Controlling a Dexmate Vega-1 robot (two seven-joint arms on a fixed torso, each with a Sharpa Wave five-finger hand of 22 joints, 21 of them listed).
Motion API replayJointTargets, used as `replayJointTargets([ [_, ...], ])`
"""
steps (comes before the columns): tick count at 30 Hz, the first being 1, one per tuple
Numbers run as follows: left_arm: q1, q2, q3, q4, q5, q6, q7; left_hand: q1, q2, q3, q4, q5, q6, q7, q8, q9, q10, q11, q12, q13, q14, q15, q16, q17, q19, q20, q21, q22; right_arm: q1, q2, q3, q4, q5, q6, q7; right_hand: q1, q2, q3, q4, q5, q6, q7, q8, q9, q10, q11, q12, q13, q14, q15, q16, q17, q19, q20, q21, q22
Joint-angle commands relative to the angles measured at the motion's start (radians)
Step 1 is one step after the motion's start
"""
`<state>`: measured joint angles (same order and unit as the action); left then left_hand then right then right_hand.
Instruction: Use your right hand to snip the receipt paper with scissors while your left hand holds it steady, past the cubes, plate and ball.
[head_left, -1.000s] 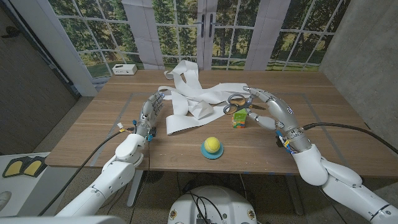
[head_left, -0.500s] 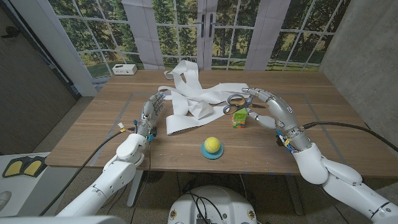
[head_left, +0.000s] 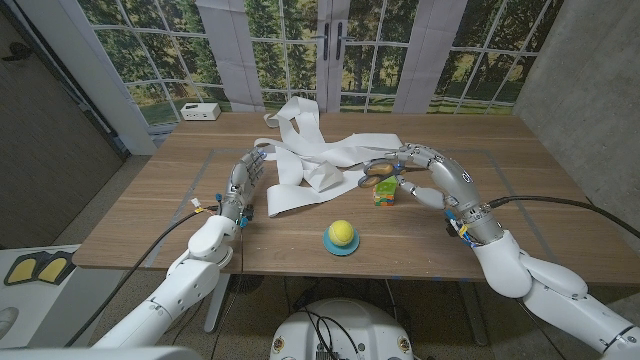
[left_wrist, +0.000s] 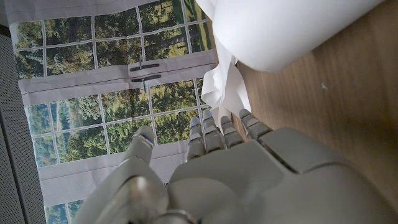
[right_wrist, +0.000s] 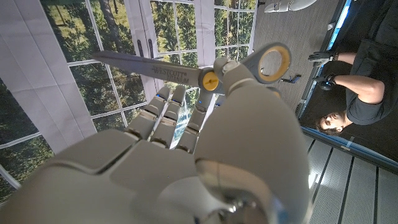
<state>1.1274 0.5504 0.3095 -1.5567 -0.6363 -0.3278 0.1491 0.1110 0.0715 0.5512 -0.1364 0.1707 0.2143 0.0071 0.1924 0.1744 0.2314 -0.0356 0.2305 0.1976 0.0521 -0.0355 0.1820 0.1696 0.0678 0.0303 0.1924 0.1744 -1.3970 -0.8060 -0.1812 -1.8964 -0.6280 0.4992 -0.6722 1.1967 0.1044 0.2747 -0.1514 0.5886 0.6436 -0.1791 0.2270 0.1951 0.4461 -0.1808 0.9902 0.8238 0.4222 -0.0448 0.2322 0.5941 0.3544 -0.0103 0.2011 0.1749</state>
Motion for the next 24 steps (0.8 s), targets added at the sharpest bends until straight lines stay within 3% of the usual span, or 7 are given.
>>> replayJointTargets([
  [1,0.001,-0.004,0.004,0.002,-0.002,0.004,0.002,-0.003,0.006,0.007,0.002,0.001,0.009,0.001,-0.002,0.003,0.007,-0.002,0.004,0.003,0.012,-0.005,0.001,0.004,0.004,0.004,0.006,0.003,0.0,0.0,-0.002,0.007,0.037,0.021,0.016,0.073,0.085,0.022,0.016,0.01,0.029,0.004,0.0,0.002,-0.014,-0.007,0.015,0.02,0.02,-0.193,0.003,0.014,0.019,0.004,0.008,0.002],
  [8,0.001,-0.004,0.005,0.002,0.0,0.004,0.003,-0.003,0.006,0.007,0.001,0.001,0.01,0.001,-0.002,0.003,0.007,-0.001,0.004,0.003,0.013,-0.005,0.001,0.004,0.005,0.004,0.006,0.003,0.003,0.021,-0.007,0.025,0.071,0.049,0.015,0.075,0.084,0.035,0.019,0.02,0.072,0.029,-0.005,0.001,-0.03,-0.007,0.031,0.042,0.054,-0.194,0.014,0.034,0.049,-0.009,0.018,0.003],
  [14,0.002,-0.002,0.004,-0.002,0.0,0.003,0.004,-0.003,0.006,0.008,0.001,0.001,0.01,0.001,-0.003,0.003,0.009,-0.001,0.004,0.003,0.013,-0.005,0.001,0.004,0.004,0.005,0.006,0.003,0.001,0.04,-0.005,0.04,0.099,0.081,0.014,0.08,0.09,0.062,0.02,0.035,0.188,0.085,0.007,0.004,-0.094,-0.005,0.054,0.099,0.093,-0.194,0.022,0.066,0.079,-0.029,0.024,0.004],
  [20,0.008,-0.001,0.003,-0.008,0.0,0.004,0.006,-0.003,0.005,0.008,0.001,0.001,0.011,0.0,-0.003,0.003,0.009,-0.002,0.003,0.003,0.013,-0.006,0.001,0.004,0.005,0.005,0.006,0.003,0.002,0.081,-0.007,0.073,0.148,0.135,0.001,0.072,0.087,0.084,0.031,0.051,0.213,0.094,0.012,0.041,-0.114,0.002,0.079,0.151,0.175,-0.195,0.038,0.09,0.145,-0.06,0.044,0.006],
  [24,0.014,0.001,0.002,-0.015,0.0,0.004,0.009,-0.003,0.005,0.008,0.001,0.001,0.011,0.0,-0.003,0.003,0.009,-0.002,0.003,0.004,0.013,-0.006,0.001,0.004,0.005,0.005,0.006,0.003,-0.002,0.107,-0.004,0.084,0.168,0.155,0.004,0.073,0.081,0.087,0.026,0.055,0.219,0.098,0.014,0.059,-0.116,0.01,0.083,0.165,0.222,-0.196,0.054,0.112,0.183,-0.066,0.057,0.008],
])
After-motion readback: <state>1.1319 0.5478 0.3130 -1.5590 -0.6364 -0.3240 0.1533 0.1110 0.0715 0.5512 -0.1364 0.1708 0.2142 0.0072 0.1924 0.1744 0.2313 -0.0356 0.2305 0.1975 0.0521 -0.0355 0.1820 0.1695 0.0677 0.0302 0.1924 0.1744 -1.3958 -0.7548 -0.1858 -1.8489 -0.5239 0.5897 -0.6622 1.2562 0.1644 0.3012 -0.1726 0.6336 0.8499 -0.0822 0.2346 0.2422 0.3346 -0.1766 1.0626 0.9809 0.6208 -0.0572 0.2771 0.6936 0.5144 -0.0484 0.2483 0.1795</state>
